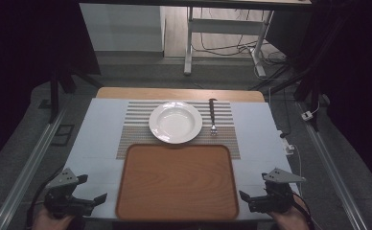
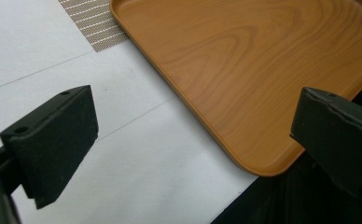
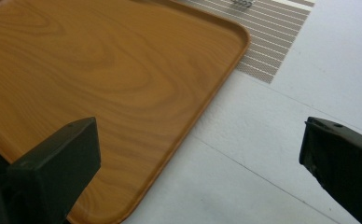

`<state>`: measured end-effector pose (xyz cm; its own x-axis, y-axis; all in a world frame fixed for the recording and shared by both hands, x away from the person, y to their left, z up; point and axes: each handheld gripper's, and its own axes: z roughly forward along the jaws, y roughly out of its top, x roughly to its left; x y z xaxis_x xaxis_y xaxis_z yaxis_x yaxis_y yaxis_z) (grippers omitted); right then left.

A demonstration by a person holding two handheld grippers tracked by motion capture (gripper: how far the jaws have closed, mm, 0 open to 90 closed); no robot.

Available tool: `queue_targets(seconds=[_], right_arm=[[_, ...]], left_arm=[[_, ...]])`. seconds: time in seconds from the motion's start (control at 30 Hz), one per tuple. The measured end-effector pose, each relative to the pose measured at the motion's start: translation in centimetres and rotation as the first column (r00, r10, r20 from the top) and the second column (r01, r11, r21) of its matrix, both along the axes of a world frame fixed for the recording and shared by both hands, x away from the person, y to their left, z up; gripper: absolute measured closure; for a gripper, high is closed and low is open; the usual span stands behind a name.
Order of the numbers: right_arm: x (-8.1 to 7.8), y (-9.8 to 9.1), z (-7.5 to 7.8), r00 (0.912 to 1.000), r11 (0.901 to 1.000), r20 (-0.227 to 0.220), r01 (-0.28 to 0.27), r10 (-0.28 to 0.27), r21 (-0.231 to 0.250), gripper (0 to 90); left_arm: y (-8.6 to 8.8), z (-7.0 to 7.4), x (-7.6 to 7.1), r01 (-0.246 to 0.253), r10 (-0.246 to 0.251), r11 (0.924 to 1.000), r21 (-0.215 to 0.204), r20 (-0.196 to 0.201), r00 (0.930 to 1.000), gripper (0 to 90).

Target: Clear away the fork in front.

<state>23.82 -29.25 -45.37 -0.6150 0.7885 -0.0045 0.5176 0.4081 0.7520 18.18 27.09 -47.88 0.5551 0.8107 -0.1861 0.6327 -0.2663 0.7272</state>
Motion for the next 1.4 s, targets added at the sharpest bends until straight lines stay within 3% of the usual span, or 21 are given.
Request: queue_targets(seconds=[0.17,0.8,1.17,1.4], right_arm=[[0.3,0.5,0.0,0.9991,0.9991,-0.001,-0.041,0.041,0.004,0.0],[1.4,2.8,-0.5,0.9951,0.9953,-0.024,-0.096,0.096,-0.011,0.0],[3.0,4.2,-1.4,0.9913,0.9892,-0.060,-0.122,0.117,-0.082,0.0],[4.1,5.1,-1.8,0.9906,0.9819,-0.059,-0.131,0.124,-0.137,0.0]], left_arm=[[0.1,0.0,0.0,0.004,-0.004,1.0000,-0.006,-0.001,1.0000,0.9],[0.1,0.0,0.1,0.014,-0.014,0.9998,-0.012,-0.004,0.9999,0.8],[0.0,0.0,0.3,0.019,-0.019,0.9997,-0.013,-0.008,0.9998,0.7],[0.0,-0.1,0.3,0.020,-0.020,0.9997,-0.011,-0.008,0.9998,0.6]])
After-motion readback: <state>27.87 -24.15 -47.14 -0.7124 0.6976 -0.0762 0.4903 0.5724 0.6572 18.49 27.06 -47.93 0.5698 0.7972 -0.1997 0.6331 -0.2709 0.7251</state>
